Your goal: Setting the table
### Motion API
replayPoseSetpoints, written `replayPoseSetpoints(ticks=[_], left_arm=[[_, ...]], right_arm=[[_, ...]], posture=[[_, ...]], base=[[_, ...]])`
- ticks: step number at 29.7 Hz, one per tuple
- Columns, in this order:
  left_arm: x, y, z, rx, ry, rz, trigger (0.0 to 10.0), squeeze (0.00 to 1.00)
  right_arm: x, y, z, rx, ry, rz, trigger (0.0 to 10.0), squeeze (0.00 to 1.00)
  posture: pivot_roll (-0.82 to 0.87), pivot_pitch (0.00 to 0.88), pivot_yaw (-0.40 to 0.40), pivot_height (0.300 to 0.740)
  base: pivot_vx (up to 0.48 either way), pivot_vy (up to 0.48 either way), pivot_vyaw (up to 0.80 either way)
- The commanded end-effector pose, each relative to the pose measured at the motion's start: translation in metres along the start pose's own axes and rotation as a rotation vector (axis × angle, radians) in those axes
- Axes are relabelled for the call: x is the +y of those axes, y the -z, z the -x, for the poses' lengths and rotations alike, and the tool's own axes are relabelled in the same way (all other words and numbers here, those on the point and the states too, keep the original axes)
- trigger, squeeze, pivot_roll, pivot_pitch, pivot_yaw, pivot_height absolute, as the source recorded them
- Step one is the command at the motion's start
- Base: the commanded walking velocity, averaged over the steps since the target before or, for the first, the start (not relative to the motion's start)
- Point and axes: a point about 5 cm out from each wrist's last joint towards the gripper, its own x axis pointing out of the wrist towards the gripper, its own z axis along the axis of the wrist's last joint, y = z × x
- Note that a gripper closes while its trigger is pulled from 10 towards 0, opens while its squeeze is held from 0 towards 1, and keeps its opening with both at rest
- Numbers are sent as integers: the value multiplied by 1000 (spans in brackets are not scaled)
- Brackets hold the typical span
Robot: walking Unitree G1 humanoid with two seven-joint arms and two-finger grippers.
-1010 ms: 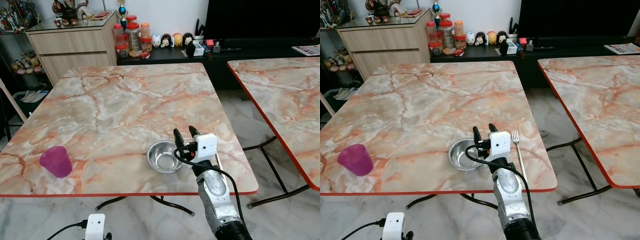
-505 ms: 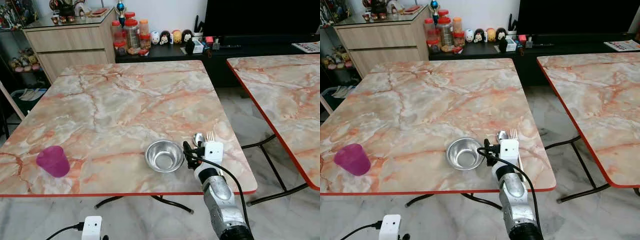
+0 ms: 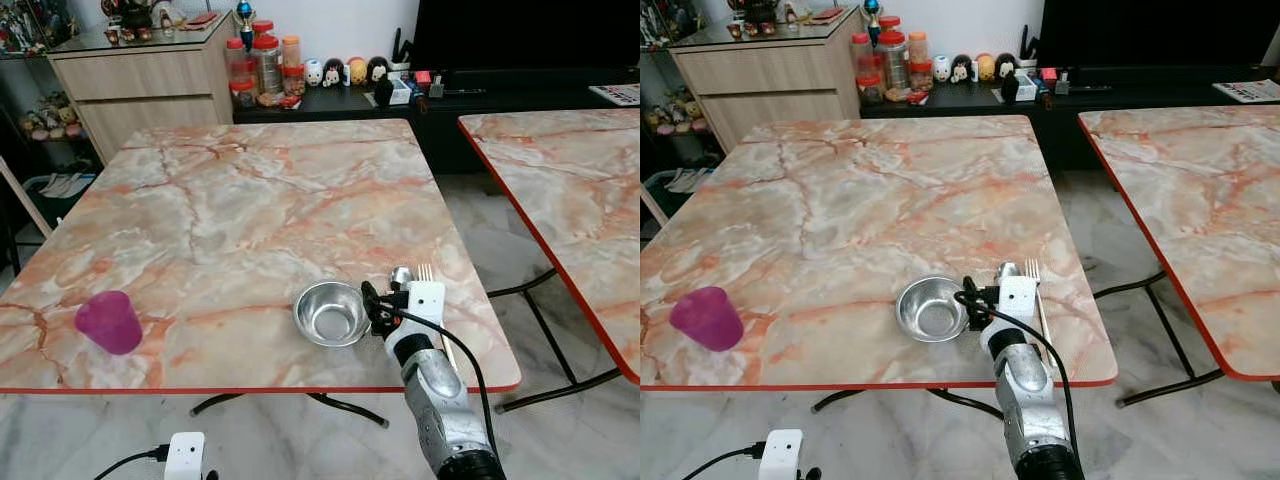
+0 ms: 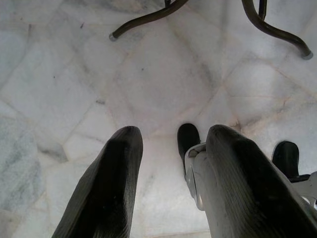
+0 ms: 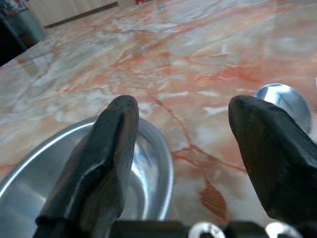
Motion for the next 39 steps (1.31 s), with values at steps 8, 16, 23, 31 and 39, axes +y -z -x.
replayPoseSetpoints(ticks=[8, 16, 23, 31, 39], left_arm=[[4, 4, 1, 14, -13, 3, 10000, 0], [1, 6, 1, 19, -2, -21, 10000, 0], [3, 10, 3, 30, -7, -13, 10000, 0], [4, 10, 3, 32, -12, -6, 10000, 0], [5, 8, 2, 27, -21, 1, 10000, 0]], right_arm=[[6, -3, -1, 4, -23, 10, 10000, 0], [9, -5, -3, 52, -29, -44, 10000, 0], [11, -7, -4, 64, -23, -114, 10000, 0], [13, -12, -5, 76, -21, -156, 10000, 0], [15, -3, -3, 156, -40, -129, 10000, 0]], posture=[[-13, 0, 37, 740], [-18, 0, 33, 740], [-20, 0, 34, 740], [-15, 0, 34, 740], [-13, 0, 36, 740]], base=[[0, 0, 0], [0, 0, 0], [0, 0, 0], [0, 0, 0], [0, 0, 0]])
